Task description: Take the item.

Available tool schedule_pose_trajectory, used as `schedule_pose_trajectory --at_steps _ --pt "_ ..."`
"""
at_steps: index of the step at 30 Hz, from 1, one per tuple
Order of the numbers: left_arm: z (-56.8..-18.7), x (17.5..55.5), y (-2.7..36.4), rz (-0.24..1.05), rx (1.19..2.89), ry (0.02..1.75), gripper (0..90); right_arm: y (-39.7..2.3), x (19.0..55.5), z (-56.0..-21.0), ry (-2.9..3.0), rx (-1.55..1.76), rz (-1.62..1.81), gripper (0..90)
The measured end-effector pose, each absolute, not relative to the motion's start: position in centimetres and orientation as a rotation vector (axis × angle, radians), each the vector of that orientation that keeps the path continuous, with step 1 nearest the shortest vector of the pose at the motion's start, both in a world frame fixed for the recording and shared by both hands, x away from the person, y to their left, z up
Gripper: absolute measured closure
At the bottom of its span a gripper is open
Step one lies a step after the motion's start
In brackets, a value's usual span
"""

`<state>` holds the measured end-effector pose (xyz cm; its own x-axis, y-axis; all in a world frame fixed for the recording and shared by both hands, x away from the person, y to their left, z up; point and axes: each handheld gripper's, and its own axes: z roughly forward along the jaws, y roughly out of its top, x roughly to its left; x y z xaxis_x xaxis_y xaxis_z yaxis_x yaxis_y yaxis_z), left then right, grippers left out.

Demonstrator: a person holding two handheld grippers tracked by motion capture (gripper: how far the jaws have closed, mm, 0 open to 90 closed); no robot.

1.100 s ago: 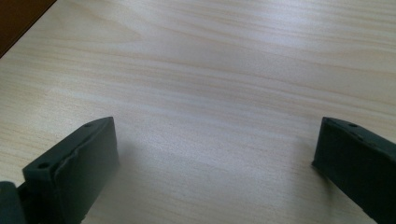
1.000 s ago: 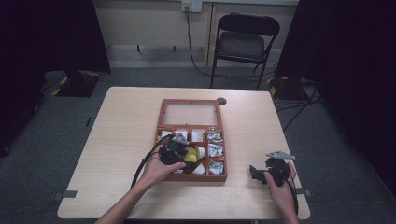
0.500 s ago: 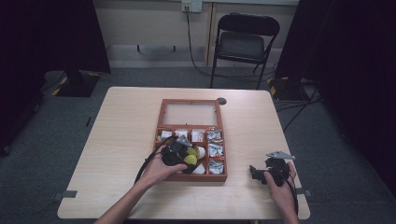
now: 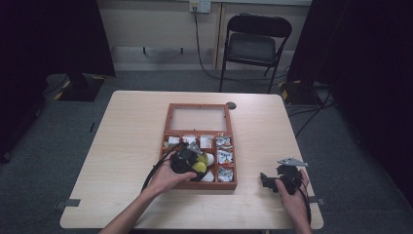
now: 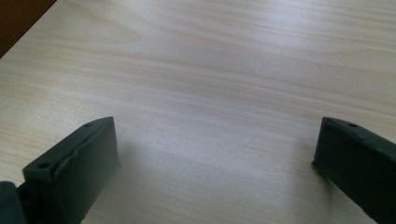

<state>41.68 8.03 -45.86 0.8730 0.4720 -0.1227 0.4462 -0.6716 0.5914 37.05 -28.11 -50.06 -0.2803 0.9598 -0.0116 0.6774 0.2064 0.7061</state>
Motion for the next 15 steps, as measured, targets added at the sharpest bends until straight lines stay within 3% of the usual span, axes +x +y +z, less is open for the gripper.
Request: schedule_pose_trajectory --at_steps 15 --pt "-45.78 41.66 8.30 0.044 2.383 0.676 38.1 -28.13 37.05 -50.06 2.035 1.514 0.831 0.0"
